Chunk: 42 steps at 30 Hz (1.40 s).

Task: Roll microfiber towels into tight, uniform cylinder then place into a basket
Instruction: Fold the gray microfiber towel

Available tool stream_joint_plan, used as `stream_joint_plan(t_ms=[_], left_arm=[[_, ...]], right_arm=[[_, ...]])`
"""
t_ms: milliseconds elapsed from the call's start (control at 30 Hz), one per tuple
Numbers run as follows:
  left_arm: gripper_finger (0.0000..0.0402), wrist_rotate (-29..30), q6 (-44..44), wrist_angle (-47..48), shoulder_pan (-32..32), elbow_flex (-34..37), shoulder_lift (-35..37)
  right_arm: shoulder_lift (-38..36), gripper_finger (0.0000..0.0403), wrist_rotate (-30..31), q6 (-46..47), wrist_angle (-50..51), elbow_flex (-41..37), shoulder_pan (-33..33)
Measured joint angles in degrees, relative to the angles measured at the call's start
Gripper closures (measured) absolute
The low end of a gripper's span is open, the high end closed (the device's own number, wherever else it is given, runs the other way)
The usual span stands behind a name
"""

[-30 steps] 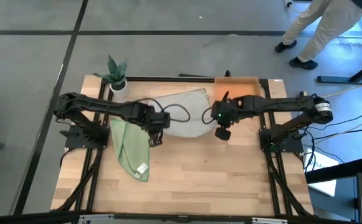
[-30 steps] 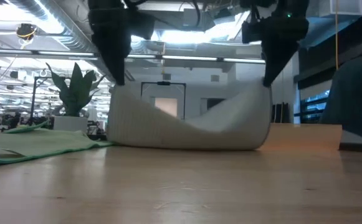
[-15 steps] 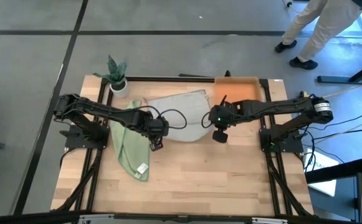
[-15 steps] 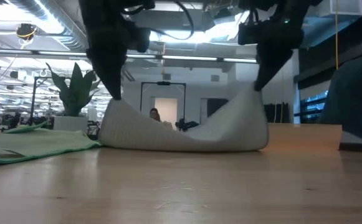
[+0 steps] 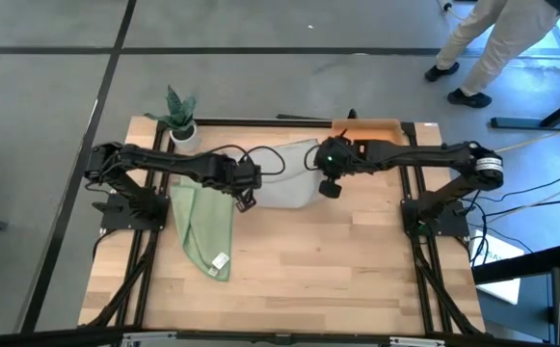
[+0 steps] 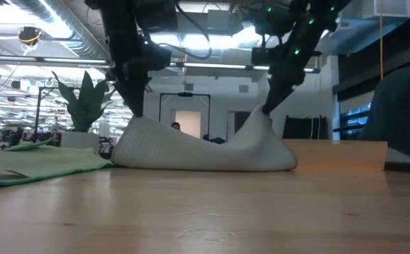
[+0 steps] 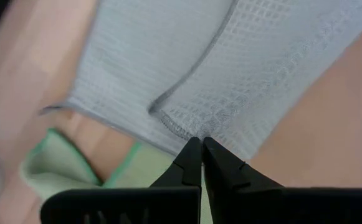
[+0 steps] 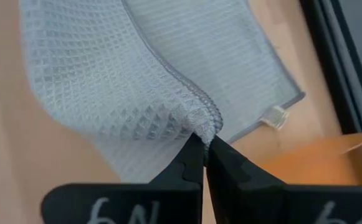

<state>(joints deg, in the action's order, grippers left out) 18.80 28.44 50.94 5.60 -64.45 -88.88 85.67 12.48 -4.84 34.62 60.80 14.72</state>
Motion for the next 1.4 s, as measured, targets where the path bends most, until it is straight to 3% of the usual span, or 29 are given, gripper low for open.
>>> stream_joint_plan(t_ms=[133,267,633,1000,1400], left_arm=[[0.0401,1.8,-1.1,0.0,0.6,0.0,0.5],[0.0402,-2.6,-2.2,0.2,-0.1,0.0,0.5],[0.0401,-9.5,0.9,0.2,-4.9,0.0,0.0],[0.0402,-12.6,7.2,-4.4,-9.7,4.8,0.0],[0.04,-12.4,7.4,-5.0,-9.6,5.4,0.0]], right_arm=[[0.9,0.0393,0.0,-1.4,-2.2,0.0,1.5],[0.8,0.0393,-0.1,-0.1,-0.5,0.0,1.6],[0.7,0.0393,-9.9,1.6,1.7,0.0,-1.3],[0.7,0.0393,-10.2,3.3,2.2,0.0,-4.4],[0.7,0.0393,-10.2,4.8,2.6,0.0,-4.8]])
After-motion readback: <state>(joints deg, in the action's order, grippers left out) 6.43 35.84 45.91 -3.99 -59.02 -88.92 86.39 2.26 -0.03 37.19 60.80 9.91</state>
